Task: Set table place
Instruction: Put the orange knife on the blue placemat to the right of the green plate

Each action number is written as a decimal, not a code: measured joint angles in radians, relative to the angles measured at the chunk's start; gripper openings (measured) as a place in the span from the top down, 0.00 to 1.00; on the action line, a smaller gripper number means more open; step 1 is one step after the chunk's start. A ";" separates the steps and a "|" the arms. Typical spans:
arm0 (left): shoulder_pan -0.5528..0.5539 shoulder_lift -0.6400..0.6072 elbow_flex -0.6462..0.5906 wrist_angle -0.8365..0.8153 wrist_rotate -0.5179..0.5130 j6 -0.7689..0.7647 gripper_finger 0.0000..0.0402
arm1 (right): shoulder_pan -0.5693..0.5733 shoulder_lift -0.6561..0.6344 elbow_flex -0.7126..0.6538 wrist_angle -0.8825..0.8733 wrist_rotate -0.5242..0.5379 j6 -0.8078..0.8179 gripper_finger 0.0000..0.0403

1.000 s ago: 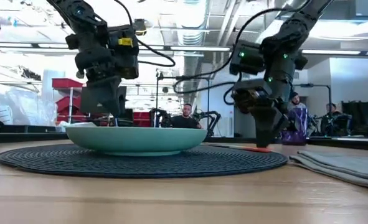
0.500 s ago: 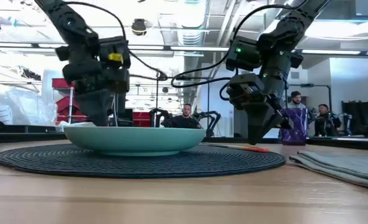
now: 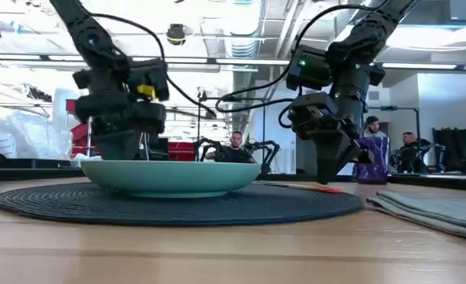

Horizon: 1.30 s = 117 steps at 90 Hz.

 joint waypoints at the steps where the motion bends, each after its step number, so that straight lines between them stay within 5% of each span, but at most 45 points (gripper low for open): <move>1: -0.003 0.008 0.004 0.001 0.001 -0.001 1.00 | 0.001 0.000 0.000 -0.003 0.000 0.000 1.00; 61: -0.013 0.089 0.079 -0.013 -0.007 0.008 1.00 | -0.011 -0.005 0.000 -0.111 0.067 -0.079 1.00; 117: -0.012 0.091 0.077 0.097 -0.028 -0.093 1.00 | 0.010 -0.005 -0.001 0.004 0.046 -0.063 1.00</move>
